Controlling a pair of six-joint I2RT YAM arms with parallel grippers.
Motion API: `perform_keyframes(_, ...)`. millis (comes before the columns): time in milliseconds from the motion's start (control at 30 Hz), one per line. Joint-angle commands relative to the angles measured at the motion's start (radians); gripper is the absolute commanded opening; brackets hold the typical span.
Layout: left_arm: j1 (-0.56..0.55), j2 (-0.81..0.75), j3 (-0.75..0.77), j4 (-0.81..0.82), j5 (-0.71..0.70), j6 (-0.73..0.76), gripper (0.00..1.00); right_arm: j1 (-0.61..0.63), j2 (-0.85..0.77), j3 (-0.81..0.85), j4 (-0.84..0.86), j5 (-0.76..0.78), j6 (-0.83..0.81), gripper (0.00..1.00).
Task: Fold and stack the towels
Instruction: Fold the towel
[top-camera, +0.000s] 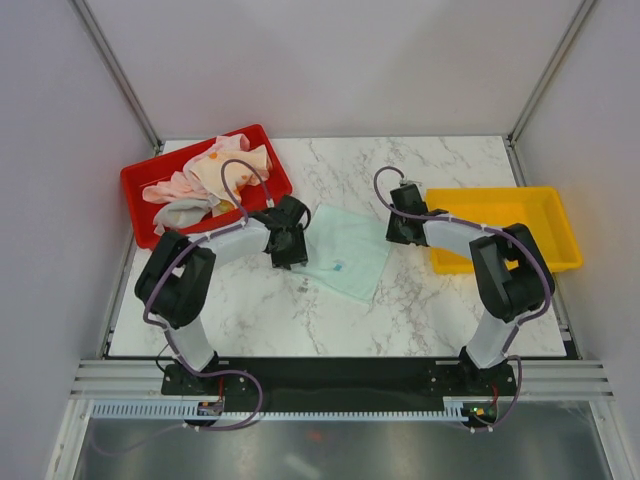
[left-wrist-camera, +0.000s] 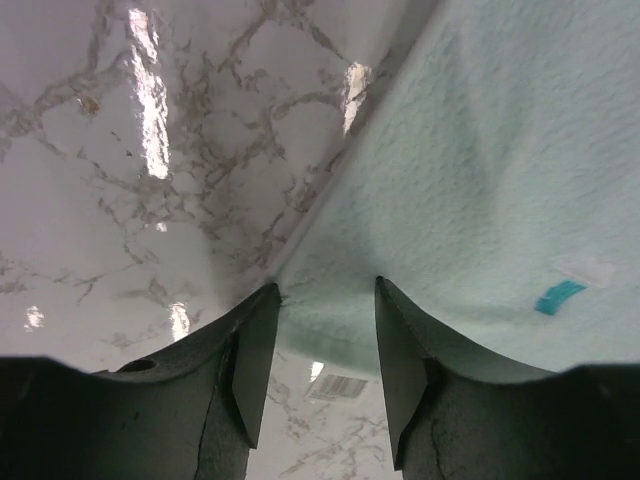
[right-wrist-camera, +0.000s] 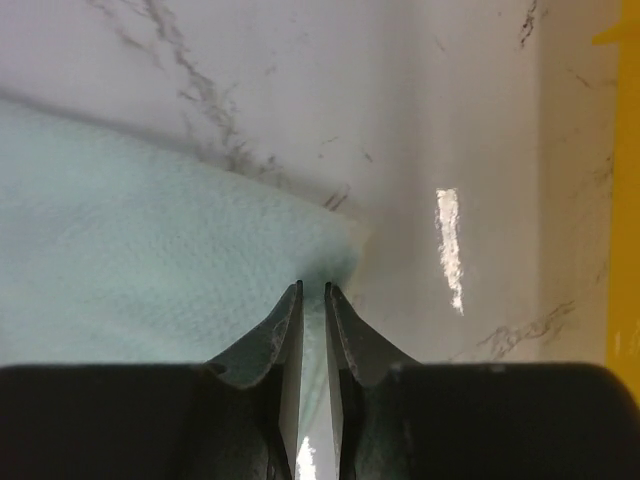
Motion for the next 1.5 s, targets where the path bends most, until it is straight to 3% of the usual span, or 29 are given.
perform_keyframes(0,-0.007,0.020,-0.066,0.034,0.008,-0.039,0.53,-0.016,0.068,0.051,0.014,0.032,-0.147,0.21)
perform_keyframes(333,-0.078,-0.148,-0.247,0.086,0.118,-0.196,0.54,-0.024,0.013,-0.026,0.054,-0.163,-0.344,0.29)
perform_keyframes(400,-0.086,-0.217,-0.233,0.077,0.141,-0.187,0.56,-0.027,-0.016,-0.017,0.053,-0.216,-0.362,0.31)
perform_keyframes(500,-0.075,-0.245,-0.091,-0.022,0.117,-0.089,0.61,-0.055,-0.022,0.044,0.008,-0.354,-0.399,0.35)
perform_keyframes(633,-0.031,-0.180,0.176,-0.068,0.051,0.081,0.66,-0.081,0.004,0.152,-0.097,-0.494,-0.457,0.45)
perform_keyframes(700,0.006,-0.143,0.222,-0.026,0.043,0.216,0.67,-0.102,0.041,0.210,-0.131,-0.526,-0.486,0.52)
perform_keyframes(867,0.120,0.004,0.322,0.137,0.191,0.424,0.66,-0.155,0.131,0.342,-0.237,-0.630,-0.540,0.63)
perform_keyframes(933,0.137,0.040,0.339,0.189,0.319,0.506,0.66,-0.168,0.168,0.393,-0.313,-0.638,-0.597,0.64)
perform_keyframes(1100,0.146,0.184,0.426,0.134,0.432,0.651,0.66,-0.196,0.285,0.525,-0.455,-0.687,-0.669,0.63)
perform_keyframes(1467,0.152,0.387,0.569,0.044,0.419,0.767,0.64,-0.213,0.325,0.516,-0.544,-0.690,-0.766,0.60)
